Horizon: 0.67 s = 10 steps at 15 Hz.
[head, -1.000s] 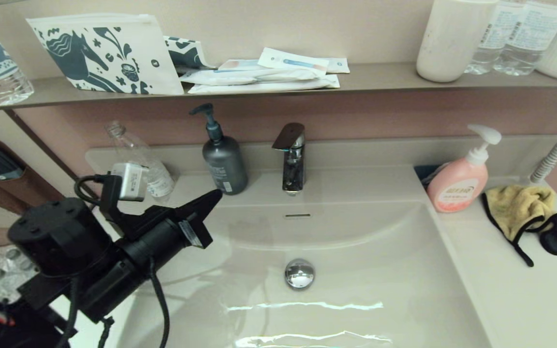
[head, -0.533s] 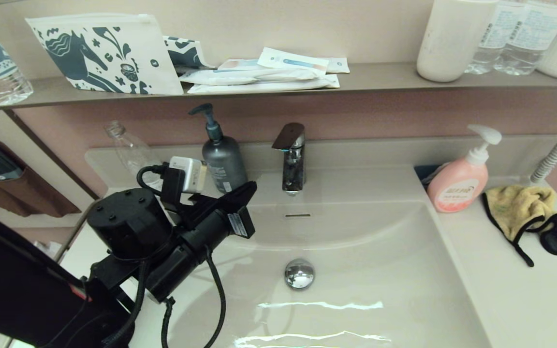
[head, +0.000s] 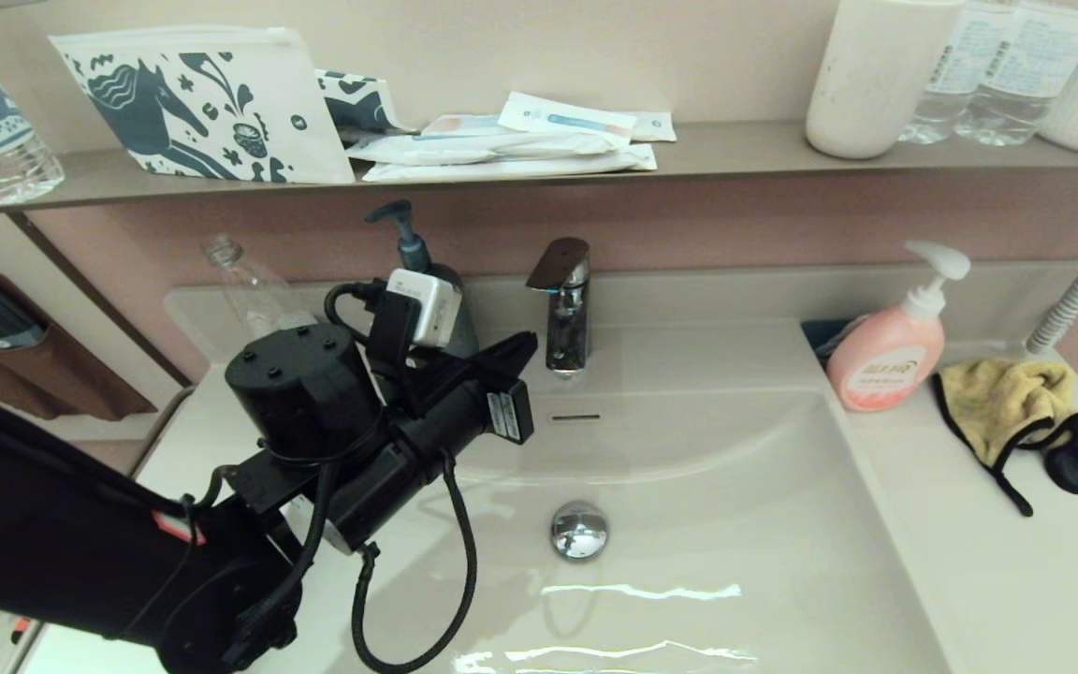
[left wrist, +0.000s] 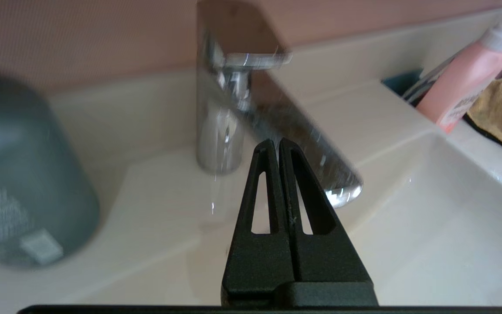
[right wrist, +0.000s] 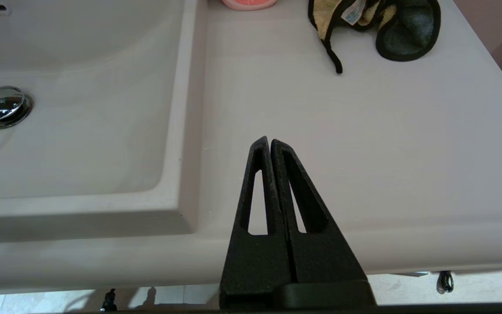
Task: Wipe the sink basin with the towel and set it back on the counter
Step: Turn on the faucet
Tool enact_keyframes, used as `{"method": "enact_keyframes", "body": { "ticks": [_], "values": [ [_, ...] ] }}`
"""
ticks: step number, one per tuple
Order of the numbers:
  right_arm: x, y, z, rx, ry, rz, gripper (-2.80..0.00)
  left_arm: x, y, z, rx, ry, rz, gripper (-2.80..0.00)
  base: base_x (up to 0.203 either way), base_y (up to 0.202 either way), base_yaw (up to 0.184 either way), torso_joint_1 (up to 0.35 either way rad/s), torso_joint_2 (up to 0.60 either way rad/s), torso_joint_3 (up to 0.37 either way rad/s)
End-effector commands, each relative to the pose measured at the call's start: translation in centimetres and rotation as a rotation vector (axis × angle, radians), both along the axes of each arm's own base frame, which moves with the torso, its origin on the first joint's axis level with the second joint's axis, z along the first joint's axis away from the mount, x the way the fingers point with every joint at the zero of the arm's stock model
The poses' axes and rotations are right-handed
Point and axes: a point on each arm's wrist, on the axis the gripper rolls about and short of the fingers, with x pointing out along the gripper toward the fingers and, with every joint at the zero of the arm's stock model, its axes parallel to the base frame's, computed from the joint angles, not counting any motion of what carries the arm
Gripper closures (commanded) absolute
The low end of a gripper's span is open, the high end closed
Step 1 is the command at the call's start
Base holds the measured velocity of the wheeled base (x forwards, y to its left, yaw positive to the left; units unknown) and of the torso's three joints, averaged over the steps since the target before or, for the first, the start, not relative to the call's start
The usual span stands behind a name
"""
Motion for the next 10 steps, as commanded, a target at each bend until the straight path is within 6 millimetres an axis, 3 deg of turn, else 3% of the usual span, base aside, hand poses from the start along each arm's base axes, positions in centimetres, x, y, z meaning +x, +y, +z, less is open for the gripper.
{"method": "enact_keyframes", "body": {
  "ticks": [1,6,10],
  "values": [
    [0.0,0.0,0.0,0.000,0.000,0.001,0.00,0.4,-0.7,0.8,-0.005,-0.040,-0.007,0.00,0.000,0.000,0.000,0.000,0.00,0.000],
    [0.0,0.0,0.0,0.000,0.000,0.000,0.00,2.1,-2.5,1.2,0.004,-0.073,-0.002,0.00,0.000,0.000,0.000,0.000,0.00,0.000],
    [0.0,0.0,0.0,0.000,0.000,0.000,0.00,4.6,-1.9,2.2,-0.015,-0.099,0.072,0.00,0.000,0.000,0.000,0.000,0.00,0.000]
  ]
}}
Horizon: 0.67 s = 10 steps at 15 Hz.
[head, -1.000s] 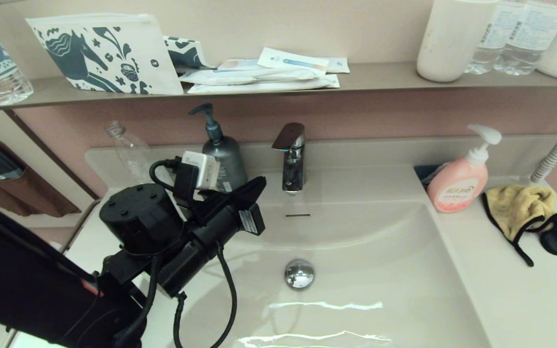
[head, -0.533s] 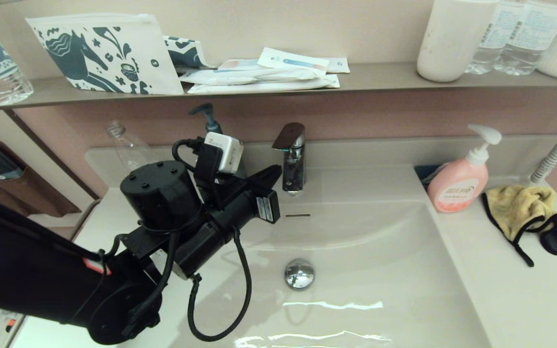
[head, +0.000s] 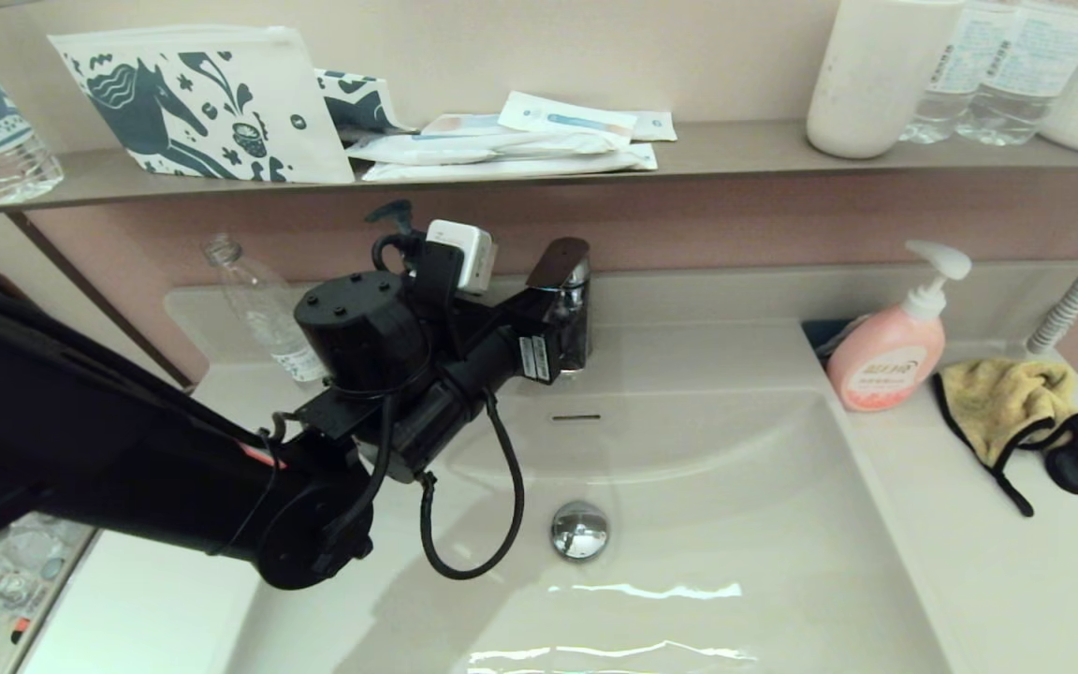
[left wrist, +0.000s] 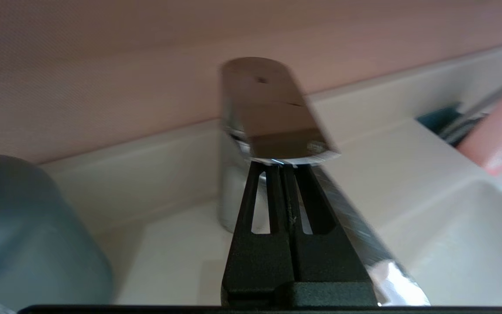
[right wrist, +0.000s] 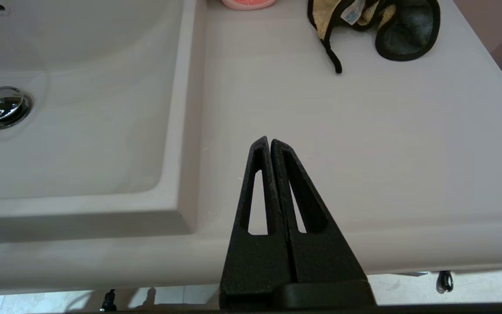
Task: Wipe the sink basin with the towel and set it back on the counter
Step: Turn on the faucet
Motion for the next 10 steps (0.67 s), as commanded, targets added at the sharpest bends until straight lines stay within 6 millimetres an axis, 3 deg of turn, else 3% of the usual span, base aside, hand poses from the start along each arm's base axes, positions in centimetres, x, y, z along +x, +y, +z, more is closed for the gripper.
{"method": "enact_keyframes", "body": {
  "ticks": [1,10],
  "values": [
    [0.0,0.0,0.0,0.000,0.000,0.000,0.00,0.9,0.4,0.5,-0.015,-0.022,0.025,0.00,0.000,0.000,0.000,0.000,0.00,0.000],
    [0.0,0.0,0.0,0.000,0.000,0.000,0.00,-0.3,1.3,2.6,-0.033,-0.048,0.034,0.00,0.000,0.000,0.000,0.000,0.00,0.000]
  ]
}}
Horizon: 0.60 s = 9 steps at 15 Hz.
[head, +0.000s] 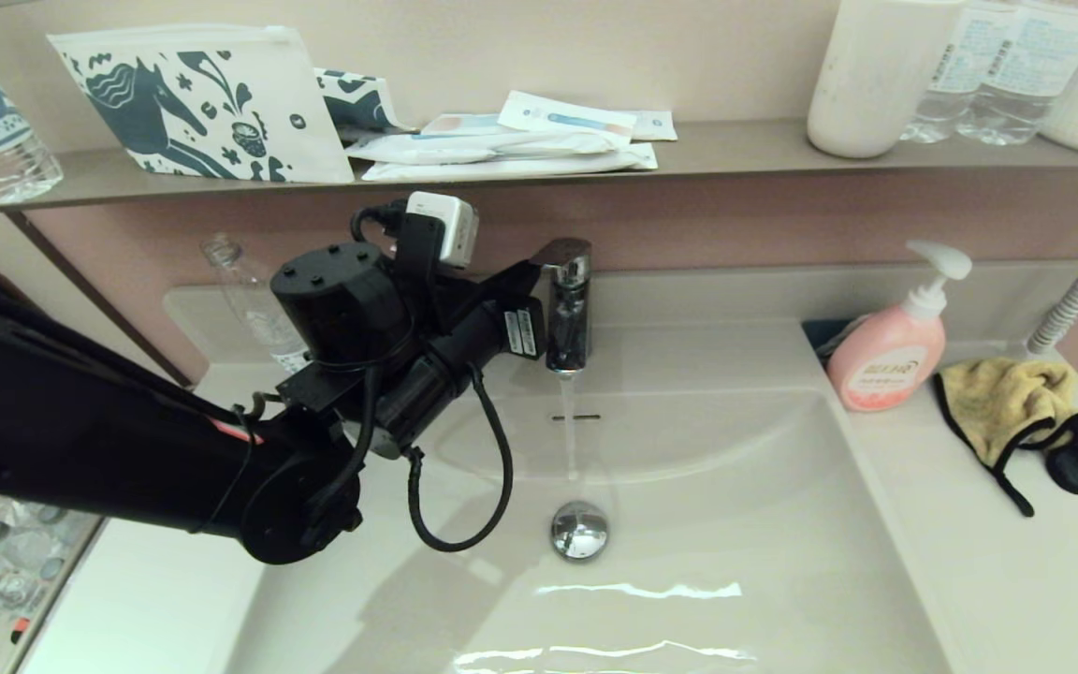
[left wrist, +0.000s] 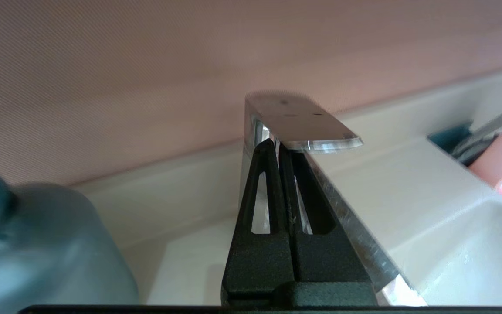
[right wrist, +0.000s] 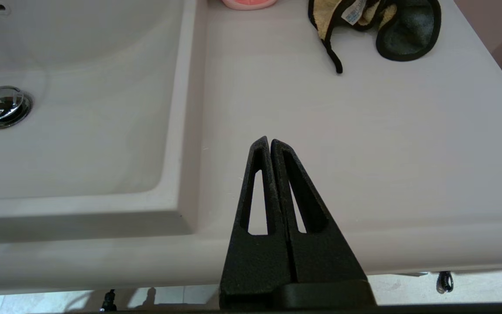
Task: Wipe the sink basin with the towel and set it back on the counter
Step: Turn on the faucet
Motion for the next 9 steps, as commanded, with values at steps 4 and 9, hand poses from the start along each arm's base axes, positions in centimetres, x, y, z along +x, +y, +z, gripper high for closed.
{"method": "enact_keyframes", "body": {
  "ticks": [4,9],
  "values": [
    [0.00,0.00,0.00,0.000,0.000,0.000,0.00,-1.20,-0.12,0.89,-0.020,-0.021,-0.002,0.00,0.000,0.000,0.000,0.000,0.00,0.000],
    [0.00,0.00,0.00,0.000,0.000,0.000,0.00,-1.58,-0.04,0.95,-0.019,-0.017,0.002,0.00,0.000,0.000,0.000,0.000,0.00,0.000]
  ]
}}
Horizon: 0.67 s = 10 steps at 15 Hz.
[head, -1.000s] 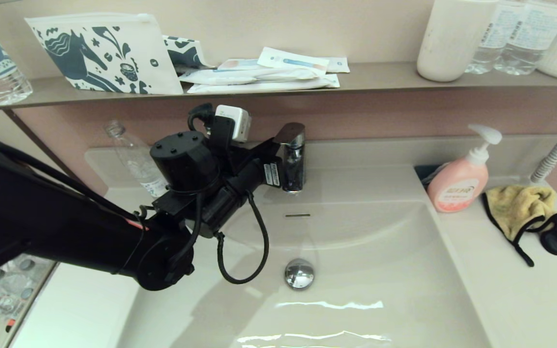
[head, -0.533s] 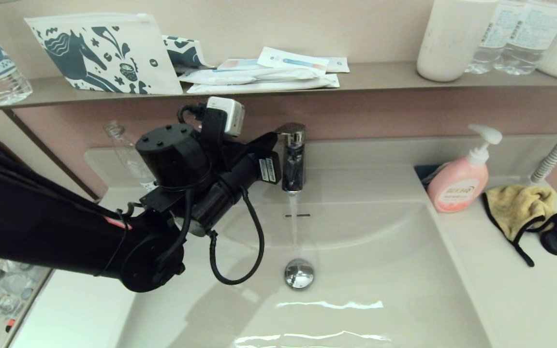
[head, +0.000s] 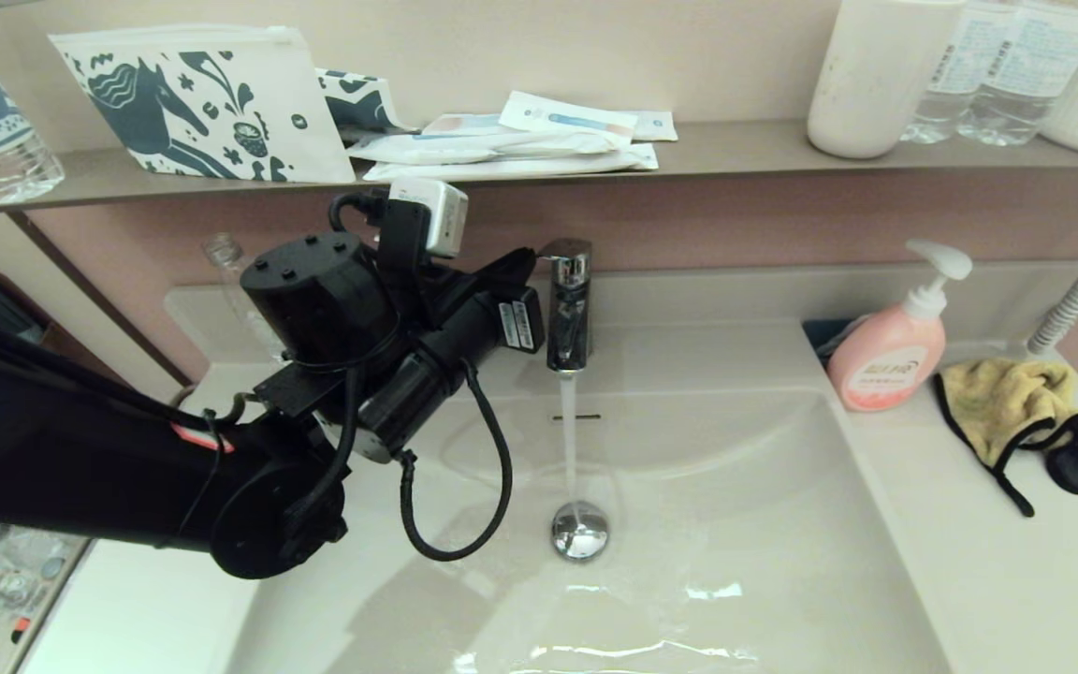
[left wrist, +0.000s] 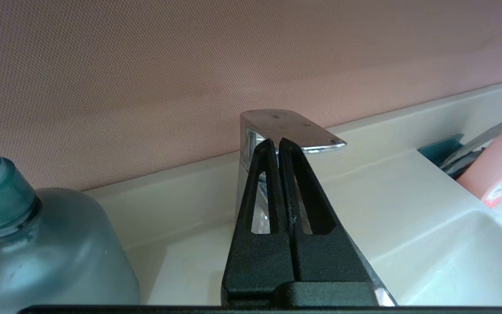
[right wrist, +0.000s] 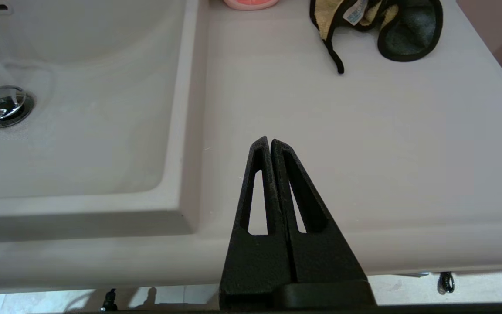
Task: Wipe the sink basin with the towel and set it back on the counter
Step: Turn off the faucet
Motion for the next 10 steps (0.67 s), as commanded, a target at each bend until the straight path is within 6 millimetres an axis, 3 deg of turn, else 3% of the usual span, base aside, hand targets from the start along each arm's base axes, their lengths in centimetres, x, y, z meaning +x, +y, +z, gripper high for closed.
{"method": "enact_keyframes", "body": {
  "ticks": [1,10],
  "values": [
    [0.0,0.0,0.0,0.000,0.000,0.000,0.00,-0.4,0.3,0.3,-0.005,-0.008,0.003,0.00,0.000,0.000,0.000,0.000,0.00,0.000],
    [0.0,0.0,0.0,0.000,0.000,0.002,0.00,0.3,-0.7,2.1,0.010,-0.047,-0.001,0.00,0.000,0.000,0.000,0.000,0.00,0.000]
  ]
}}
